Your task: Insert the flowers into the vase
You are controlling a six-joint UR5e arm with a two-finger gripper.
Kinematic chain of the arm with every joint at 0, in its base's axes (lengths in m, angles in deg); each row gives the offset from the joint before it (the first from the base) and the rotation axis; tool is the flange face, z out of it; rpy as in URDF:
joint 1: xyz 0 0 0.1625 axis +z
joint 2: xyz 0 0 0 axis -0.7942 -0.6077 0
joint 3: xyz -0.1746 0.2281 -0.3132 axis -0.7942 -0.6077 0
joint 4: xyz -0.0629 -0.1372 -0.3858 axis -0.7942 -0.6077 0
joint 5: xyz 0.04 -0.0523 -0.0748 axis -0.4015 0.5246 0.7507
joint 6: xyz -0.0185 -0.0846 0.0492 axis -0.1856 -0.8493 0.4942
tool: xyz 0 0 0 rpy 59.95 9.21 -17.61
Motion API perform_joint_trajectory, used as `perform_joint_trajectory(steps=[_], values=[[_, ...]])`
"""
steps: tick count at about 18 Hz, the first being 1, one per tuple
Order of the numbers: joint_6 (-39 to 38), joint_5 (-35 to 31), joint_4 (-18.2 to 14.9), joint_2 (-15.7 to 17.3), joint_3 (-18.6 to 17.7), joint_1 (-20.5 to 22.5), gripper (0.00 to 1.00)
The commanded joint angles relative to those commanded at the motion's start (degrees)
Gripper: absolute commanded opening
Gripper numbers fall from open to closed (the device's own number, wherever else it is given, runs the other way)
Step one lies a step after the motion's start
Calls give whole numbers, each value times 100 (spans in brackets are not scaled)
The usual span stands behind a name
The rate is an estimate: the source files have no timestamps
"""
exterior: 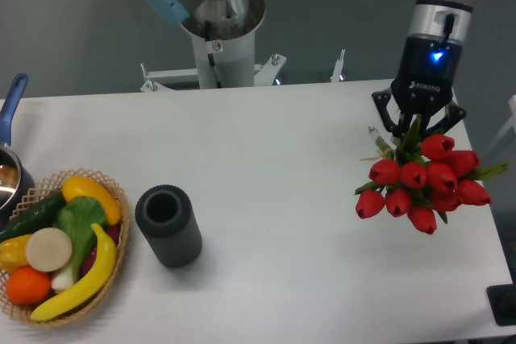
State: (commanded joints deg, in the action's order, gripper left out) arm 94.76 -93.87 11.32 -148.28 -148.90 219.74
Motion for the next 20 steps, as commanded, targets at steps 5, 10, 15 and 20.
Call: perform_joint_trajectory(steps=[5, 10, 15, 20], values=[[-26, 991, 9, -79, 281, -140, 14], [0, 1589, 9, -175, 334, -501, 14], [-17, 2661, 9, -246, 396, -957, 14], [9, 3155, 9, -246, 203, -1265, 14]])
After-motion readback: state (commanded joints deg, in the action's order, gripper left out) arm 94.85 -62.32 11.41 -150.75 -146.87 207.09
